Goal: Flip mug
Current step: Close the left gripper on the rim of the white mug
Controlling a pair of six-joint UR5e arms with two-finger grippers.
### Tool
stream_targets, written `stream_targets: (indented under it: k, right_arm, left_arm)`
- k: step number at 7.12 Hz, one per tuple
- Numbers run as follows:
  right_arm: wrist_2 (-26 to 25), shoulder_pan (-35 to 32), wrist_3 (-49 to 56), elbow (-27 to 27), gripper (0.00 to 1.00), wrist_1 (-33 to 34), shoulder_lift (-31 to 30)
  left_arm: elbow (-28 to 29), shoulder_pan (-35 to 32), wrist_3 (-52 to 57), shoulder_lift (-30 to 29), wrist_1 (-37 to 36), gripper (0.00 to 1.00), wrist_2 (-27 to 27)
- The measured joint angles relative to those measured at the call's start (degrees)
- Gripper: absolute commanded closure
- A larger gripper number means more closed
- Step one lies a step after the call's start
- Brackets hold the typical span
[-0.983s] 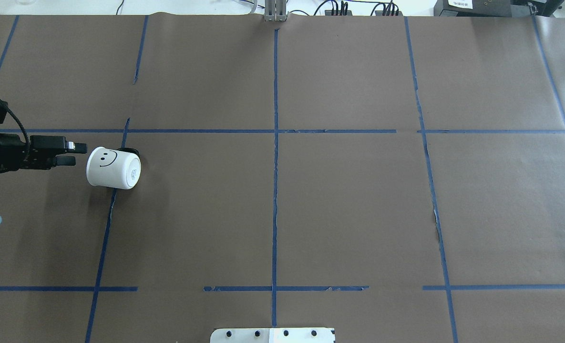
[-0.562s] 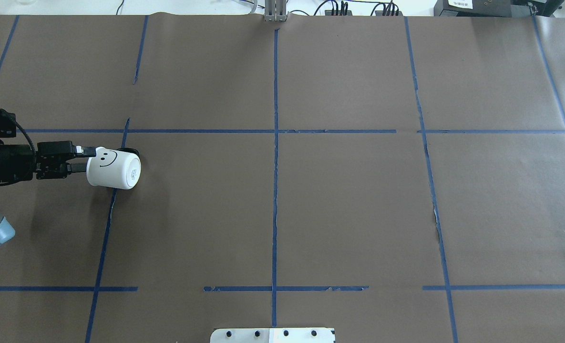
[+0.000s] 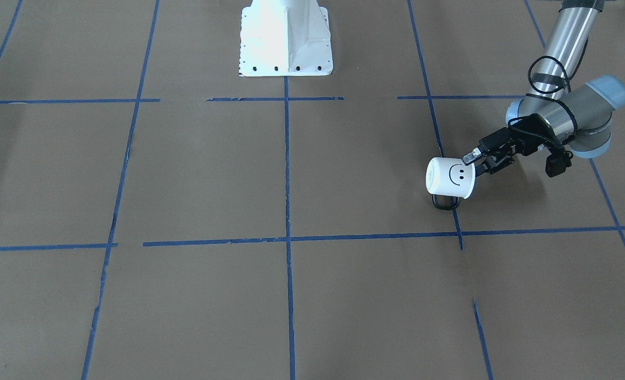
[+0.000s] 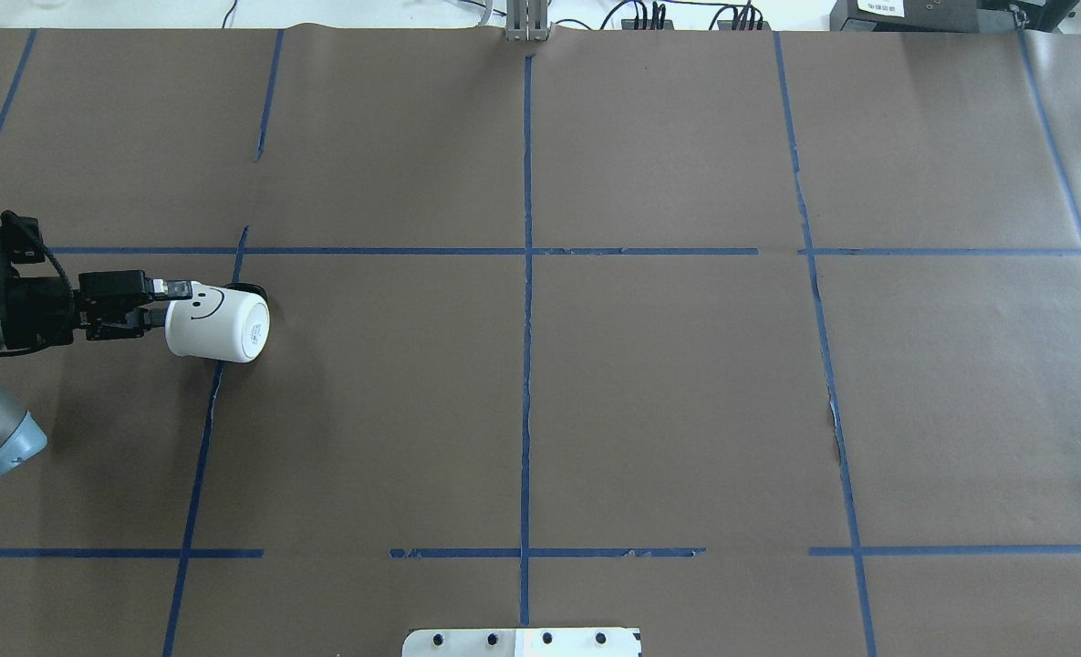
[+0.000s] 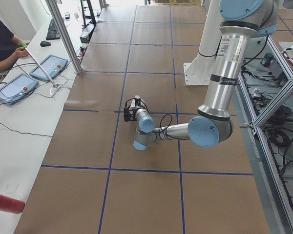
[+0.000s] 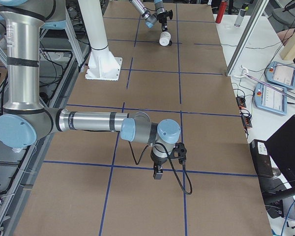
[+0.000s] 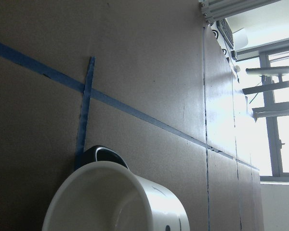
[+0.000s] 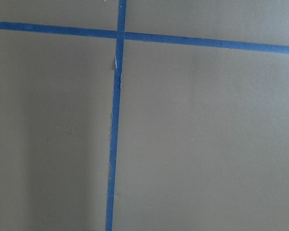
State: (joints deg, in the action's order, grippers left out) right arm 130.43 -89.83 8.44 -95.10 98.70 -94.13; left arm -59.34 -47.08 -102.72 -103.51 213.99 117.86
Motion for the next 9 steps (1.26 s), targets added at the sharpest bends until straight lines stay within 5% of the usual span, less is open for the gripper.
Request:
stream_targets:
  k: [3,5,9]
  right_arm:
    - [0.00,0.00,0.00,0.00,0.00,0.00,0.00]
    - [0.00,0.00,0.04,0.00,0.00,0.00,0.00]
    - [0.00,0.00,0.00,0.00,0.00,0.00,0.00]
  left_arm:
    - [4.57,2.02,-0.04,-1.93,6.25,0.48,-3.13]
    - [5.18,2.55,-0.10,-2.43,7.06,1.00,-3.94]
    - [5.12,2.68,-0.48,-2.54,8.52,1.00,-4.00]
